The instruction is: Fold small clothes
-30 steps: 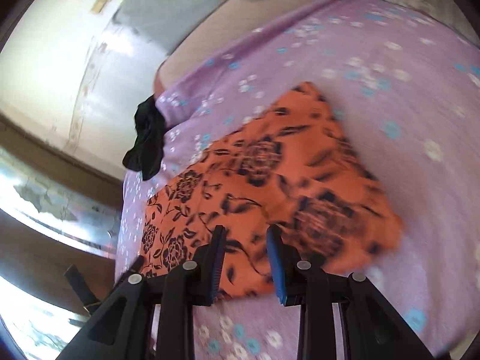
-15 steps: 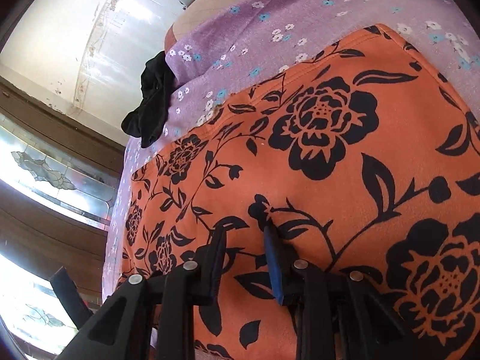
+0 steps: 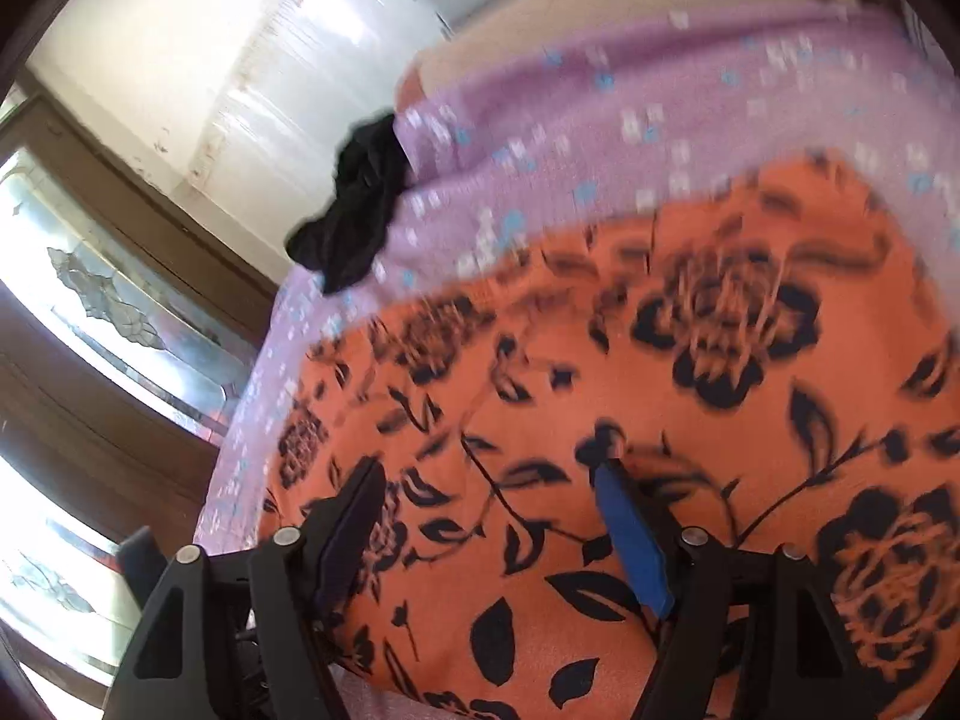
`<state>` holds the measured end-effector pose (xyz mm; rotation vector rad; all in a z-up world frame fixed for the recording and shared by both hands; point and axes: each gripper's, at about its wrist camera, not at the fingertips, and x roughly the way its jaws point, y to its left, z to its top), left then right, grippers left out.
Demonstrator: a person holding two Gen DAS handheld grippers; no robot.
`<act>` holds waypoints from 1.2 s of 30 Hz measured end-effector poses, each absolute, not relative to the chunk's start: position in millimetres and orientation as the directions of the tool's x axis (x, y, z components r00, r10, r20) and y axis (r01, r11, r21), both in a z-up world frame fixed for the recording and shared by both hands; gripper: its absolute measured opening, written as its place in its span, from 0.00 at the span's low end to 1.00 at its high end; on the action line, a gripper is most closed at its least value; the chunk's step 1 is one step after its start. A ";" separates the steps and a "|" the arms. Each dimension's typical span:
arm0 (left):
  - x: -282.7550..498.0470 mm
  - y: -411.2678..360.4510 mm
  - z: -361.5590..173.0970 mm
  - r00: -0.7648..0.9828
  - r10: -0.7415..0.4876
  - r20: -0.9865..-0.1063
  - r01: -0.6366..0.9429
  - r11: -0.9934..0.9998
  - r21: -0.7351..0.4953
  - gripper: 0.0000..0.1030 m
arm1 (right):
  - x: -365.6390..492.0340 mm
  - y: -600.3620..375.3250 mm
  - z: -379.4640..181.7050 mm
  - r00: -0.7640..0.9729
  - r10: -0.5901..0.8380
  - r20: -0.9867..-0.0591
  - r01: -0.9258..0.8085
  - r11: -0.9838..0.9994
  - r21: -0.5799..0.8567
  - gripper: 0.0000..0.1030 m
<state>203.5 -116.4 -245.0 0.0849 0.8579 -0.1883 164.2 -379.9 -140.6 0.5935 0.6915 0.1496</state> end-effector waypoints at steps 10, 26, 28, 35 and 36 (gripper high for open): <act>193.4 -119.4 -238.9 0.658 -0.113 -0.745 0.218 0.975 0.045 1.00 | 27.2 -374.9 -58.7 0.972 0.046 -0.232 0.074 0.873 0.482 1.00; 198.8 -93.2 -224.6 0.651 -0.091 -0.754 0.186 0.982 0.042 1.00 | 34.7 -468.3 -234.5 0.783 0.208 -0.586 0.523 0.289 0.802 0.36; 197.2 -99.5 -232.7 0.642 -0.062 -0.765 0.206 0.974 0.094 1.00 | 45.0 -472.2 -232.9 0.783 0.171 -0.598 0.535 0.306 0.788 0.36; 199.2 -92.4 -222.7 0.648 -0.096 -0.755 0.229 0.971 0.073 1.00 | 88.7 -488.7 -232.8 0.824 0.168 -0.541 0.475 0.315 0.822 0.32; 201.4 -84.8 -218.1 0.661 -0.086 -0.745 0.202 0.977 0.067 1.00 | 92.1 -487.7 -232.3 0.826 0.172 -0.537 0.467 0.325 0.822 0.23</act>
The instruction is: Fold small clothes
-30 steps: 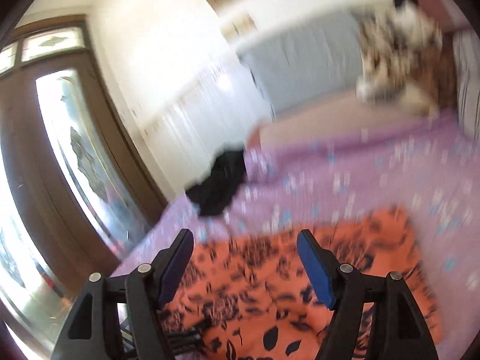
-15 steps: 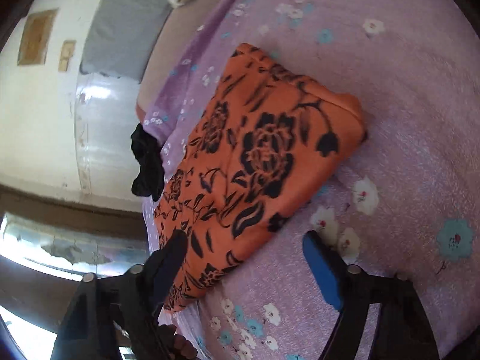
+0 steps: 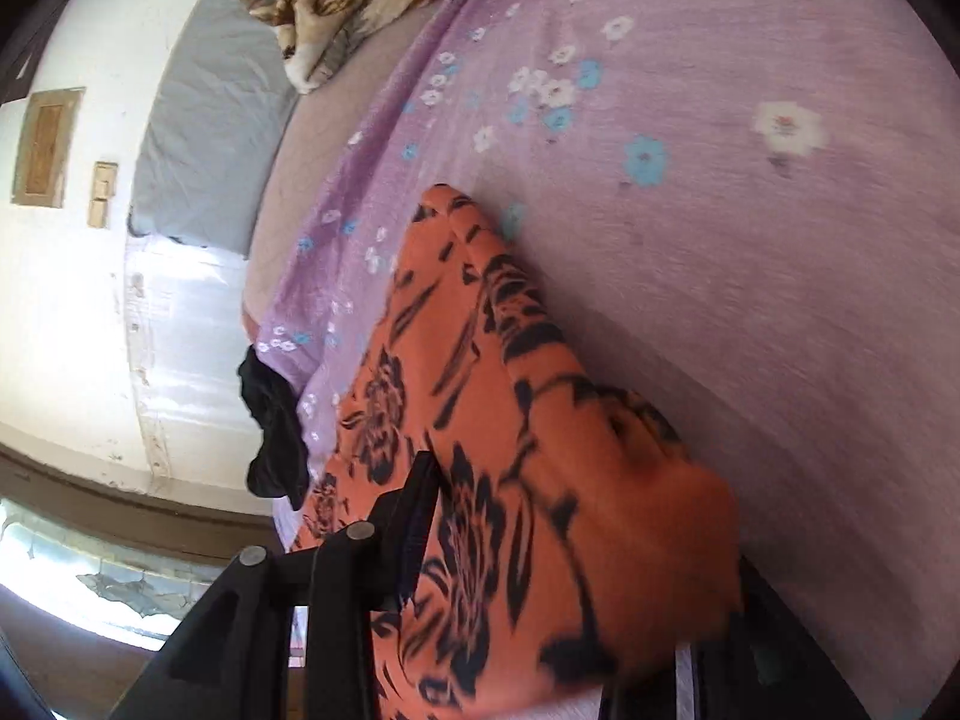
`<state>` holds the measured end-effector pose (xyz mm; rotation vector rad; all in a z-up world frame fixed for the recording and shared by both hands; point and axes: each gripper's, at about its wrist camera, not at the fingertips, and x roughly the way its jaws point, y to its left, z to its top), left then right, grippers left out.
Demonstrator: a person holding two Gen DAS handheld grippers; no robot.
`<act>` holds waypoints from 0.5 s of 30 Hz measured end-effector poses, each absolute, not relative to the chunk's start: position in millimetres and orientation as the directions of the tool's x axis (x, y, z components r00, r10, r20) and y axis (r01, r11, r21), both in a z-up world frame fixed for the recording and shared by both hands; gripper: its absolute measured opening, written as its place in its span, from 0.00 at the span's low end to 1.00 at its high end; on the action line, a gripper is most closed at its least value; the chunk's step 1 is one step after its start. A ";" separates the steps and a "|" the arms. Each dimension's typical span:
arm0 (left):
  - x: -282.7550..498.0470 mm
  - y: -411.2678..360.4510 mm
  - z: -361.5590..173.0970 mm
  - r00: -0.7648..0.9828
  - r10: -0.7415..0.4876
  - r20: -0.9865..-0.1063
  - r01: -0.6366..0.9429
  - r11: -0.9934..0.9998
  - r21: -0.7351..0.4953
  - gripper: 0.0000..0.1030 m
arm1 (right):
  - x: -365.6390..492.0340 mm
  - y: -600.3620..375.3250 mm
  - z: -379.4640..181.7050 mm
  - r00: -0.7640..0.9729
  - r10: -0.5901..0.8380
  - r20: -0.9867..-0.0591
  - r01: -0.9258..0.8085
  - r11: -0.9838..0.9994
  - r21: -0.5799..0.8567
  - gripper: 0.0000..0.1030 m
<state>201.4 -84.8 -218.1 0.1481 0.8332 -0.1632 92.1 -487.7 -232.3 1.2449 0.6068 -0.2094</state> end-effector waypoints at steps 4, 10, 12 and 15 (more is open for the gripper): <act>209.0 -52.3 -204.2 0.688 -0.022 -0.726 0.076 0.996 0.042 1.00 | 97.9 -474.6 -204.1 0.833 0.133 -0.537 0.440 0.428 0.789 0.20; 226.8 3.6 -209.3 0.609 0.120 -0.784 -0.138 0.989 0.044 1.00 | 132.6 -421.5 -127.2 0.858 0.146 -0.493 0.315 0.608 0.728 0.19; 230.0 22.1 -210.4 0.581 0.135 -0.802 -0.204 0.979 0.017 1.00 | 145.8 -398.0 -110.1 0.865 0.184 -0.467 0.265 0.623 0.736 0.19; 229.0 42.0 -205.5 0.575 0.129 -0.808 -0.268 0.963 -0.037 1.00 | 167.7 -356.0 -94.7 0.859 0.251 -0.447 0.201 0.637 0.744 0.19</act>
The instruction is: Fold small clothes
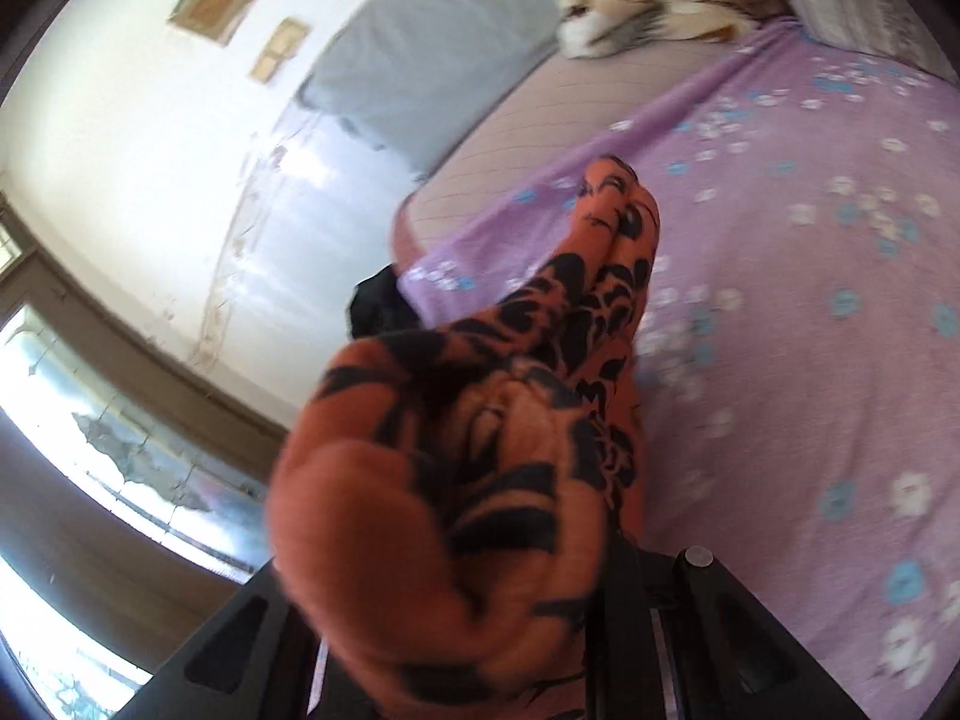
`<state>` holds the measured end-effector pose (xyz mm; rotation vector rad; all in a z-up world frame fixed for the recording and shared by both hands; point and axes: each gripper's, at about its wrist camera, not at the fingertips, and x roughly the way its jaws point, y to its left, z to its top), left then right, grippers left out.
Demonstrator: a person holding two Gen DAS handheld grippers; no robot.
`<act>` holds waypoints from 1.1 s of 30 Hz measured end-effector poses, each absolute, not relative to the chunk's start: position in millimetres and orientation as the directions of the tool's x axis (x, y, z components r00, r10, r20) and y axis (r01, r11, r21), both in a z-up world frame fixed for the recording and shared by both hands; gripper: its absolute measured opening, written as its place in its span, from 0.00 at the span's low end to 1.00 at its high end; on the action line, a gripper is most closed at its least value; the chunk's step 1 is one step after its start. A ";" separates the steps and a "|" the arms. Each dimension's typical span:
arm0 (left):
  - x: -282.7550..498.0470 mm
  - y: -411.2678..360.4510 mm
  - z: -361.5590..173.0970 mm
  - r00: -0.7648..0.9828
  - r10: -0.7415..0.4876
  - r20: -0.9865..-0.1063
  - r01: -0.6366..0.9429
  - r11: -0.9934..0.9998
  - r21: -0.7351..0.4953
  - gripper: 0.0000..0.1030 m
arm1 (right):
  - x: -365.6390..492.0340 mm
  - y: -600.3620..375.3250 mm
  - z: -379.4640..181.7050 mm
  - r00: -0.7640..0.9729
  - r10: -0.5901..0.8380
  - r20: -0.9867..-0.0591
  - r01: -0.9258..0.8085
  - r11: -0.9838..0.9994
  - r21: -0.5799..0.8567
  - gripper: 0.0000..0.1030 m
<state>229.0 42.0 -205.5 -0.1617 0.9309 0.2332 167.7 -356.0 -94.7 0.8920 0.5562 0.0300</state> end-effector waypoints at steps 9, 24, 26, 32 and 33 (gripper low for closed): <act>233.1 83.9 -197.3 0.572 0.168 -0.803 -0.377 0.923 -0.076 1.00 | 215.0 -210.6 -162.9 0.656 0.500 -0.566 0.134 0.661 0.738 0.23; 220.4 78.3 -168.4 0.702 0.132 -0.700 -0.334 0.929 -0.160 1.00 | 152.2 -204.7 -144.4 0.596 0.707 -0.380 -0.183 0.581 0.793 0.72; 214.4 70.2 -155.7 0.758 0.101 -0.644 -0.290 0.937 -0.194 1.00 | 143.1 -218.7 -138.2 0.630 0.667 -0.399 -0.164 0.616 0.771 0.68; 217.2 13.4 -159.2 0.770 -0.034 -0.637 -0.082 0.985 -0.152 1.00 | 164.3 -261.8 -167.4 0.661 0.563 -0.495 0.012 0.652 0.758 0.47; 218.7 3.3 -165.8 0.751 -0.033 -0.659 -0.060 0.991 -0.118 1.00 | 176.4 -265.1 -178.0 0.630 0.567 -0.530 0.051 0.651 0.758 0.34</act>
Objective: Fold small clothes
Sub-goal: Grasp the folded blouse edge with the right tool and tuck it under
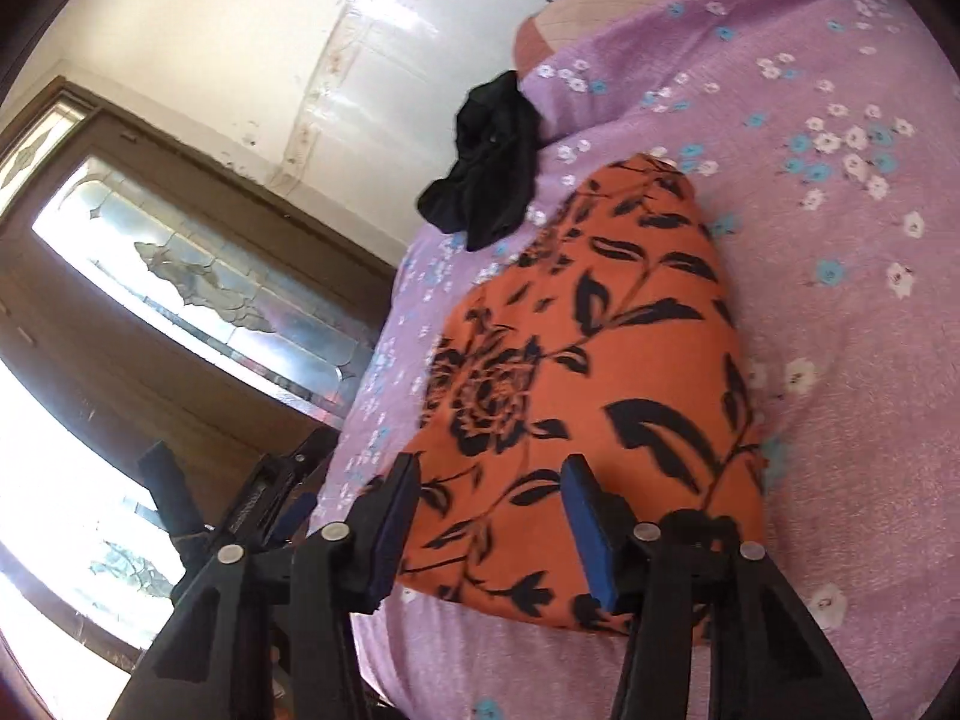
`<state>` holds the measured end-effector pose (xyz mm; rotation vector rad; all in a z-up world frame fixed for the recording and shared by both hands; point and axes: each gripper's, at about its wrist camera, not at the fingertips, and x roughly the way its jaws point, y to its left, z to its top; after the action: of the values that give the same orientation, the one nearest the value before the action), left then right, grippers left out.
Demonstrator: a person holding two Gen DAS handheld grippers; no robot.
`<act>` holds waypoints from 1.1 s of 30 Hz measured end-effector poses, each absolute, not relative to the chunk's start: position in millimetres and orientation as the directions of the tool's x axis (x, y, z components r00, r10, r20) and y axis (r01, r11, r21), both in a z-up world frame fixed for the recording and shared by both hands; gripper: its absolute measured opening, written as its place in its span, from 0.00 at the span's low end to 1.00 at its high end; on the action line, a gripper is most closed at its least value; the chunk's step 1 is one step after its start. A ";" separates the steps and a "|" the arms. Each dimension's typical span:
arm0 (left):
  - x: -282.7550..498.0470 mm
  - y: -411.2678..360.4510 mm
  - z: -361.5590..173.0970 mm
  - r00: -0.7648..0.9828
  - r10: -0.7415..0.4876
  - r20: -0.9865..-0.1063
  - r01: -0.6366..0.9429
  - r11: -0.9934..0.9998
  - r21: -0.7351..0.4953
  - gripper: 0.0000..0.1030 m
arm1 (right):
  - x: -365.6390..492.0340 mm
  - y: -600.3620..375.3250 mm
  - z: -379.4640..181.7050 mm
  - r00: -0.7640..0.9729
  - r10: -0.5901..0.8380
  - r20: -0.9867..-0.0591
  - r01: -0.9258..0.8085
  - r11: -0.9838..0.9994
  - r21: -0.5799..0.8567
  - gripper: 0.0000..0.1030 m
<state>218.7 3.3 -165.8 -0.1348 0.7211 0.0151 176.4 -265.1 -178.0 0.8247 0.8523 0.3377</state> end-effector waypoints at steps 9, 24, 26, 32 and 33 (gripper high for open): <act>242.2 -2.8 -224.6 0.523 0.043 -0.852 -0.111 0.994 -0.018 1.00 | 210.3 -285.5 -154.4 0.620 0.498 -0.606 0.069 0.735 0.674 0.15; 235.3 -11.2 -221.8 0.580 0.101 -0.808 -0.064 0.995 0.078 1.00 | 369.0 -272.8 -164.5 0.511 0.398 -0.762 0.196 0.809 0.554 0.15; 234.8 -10.3 -222.0 0.580 0.095 -0.809 -0.063 0.995 0.071 1.00 | 369.1 -255.5 -152.1 0.525 0.467 -0.712 0.103 0.795 0.598 0.15; 231.8 -10.0 -222.5 0.580 0.099 -0.809 -0.074 0.995 0.069 1.00 | 384.2 -184.3 -179.7 0.416 0.504 -0.757 -0.007 0.834 0.552 0.13; 231.6 -9.3 -222.9 0.581 0.100 -0.808 -0.076 0.995 0.069 1.00 | 387.6 -181.2 -184.2 0.421 0.503 -0.755 -0.021 0.837 0.546 0.13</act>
<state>231.6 -9.3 -222.9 0.0275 0.9450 0.1030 387.6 -181.2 -184.2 0.5018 1.0964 0.3460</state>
